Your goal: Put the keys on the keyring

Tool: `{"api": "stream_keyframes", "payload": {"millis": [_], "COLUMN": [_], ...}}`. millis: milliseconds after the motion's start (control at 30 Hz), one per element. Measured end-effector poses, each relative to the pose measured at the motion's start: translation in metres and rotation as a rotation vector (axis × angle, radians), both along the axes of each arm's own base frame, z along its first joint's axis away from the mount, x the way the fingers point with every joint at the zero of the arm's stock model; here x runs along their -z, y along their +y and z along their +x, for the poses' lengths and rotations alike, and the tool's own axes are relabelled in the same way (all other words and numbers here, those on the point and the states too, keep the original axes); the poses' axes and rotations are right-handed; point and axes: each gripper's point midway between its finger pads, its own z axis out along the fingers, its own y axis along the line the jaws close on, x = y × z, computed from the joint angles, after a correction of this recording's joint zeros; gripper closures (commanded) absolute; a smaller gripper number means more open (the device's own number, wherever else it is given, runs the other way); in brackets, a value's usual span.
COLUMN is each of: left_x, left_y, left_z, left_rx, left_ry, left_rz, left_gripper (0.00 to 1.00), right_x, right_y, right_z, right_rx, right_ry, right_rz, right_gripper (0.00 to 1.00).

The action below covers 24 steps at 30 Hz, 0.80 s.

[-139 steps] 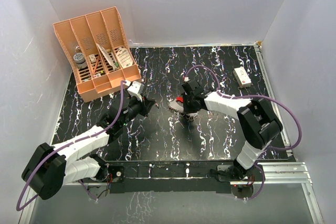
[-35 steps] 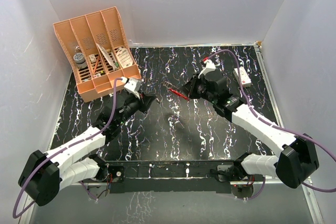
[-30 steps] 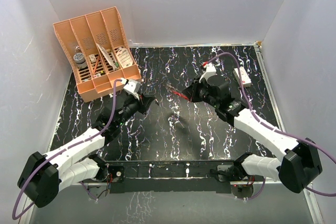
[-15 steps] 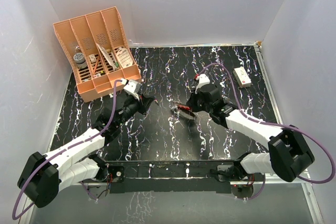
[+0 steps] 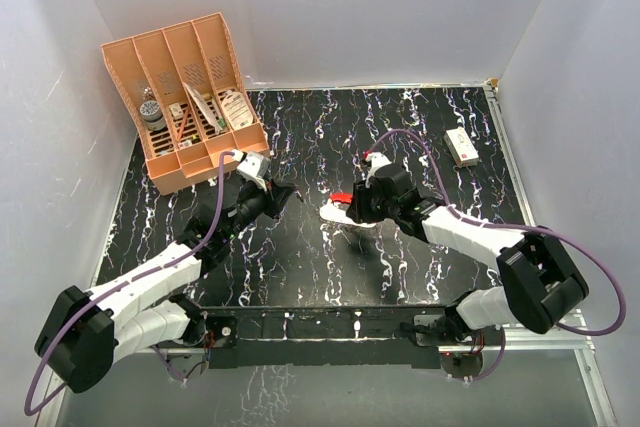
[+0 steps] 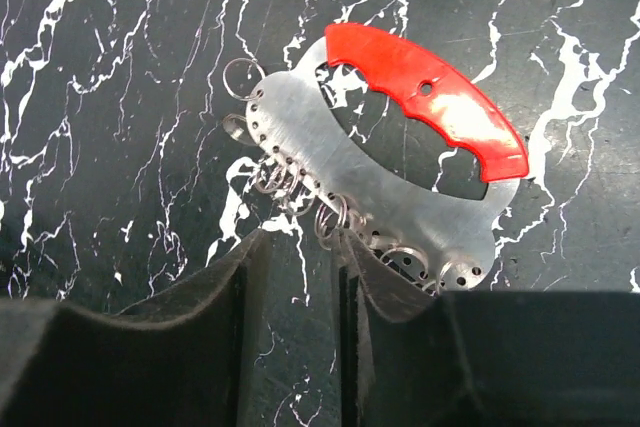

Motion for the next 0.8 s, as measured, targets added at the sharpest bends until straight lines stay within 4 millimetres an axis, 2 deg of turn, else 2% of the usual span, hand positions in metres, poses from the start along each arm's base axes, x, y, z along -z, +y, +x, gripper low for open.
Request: {"api": "stream_keyframes", "payload": {"millis": [267,400,533,667,800], "left_x": [0.002,0.002,0.002,0.003,0.003], "left_y": [0.0,0.0,0.0,0.0,0.0], "left_z": [0.0,0.0,0.0,0.0,0.0], "left_rx": [0.0,0.0,0.0,-0.001,-0.001], "left_ry": [0.002,0.003,0.003,0.004,0.008], "left_rz": [0.001,0.001,0.002,0.002,0.0], "left_gripper": [1.0,1.0,1.0,1.0,1.0], "right_x": [-0.011,-0.015,-0.004,0.014,0.02], "right_y": [0.005,0.014,0.024,0.028,0.032], "right_z": [-0.002,0.01,0.017,0.011,0.006], "right_rx": [-0.004,0.005,-0.006,-0.028,-0.046], "right_ry": [0.005,0.032,0.088,0.154,0.19], "right_rz": [0.031,0.027,0.021,0.006,0.003], "right_gripper": [0.62,0.61,0.61,0.63,0.65]}}
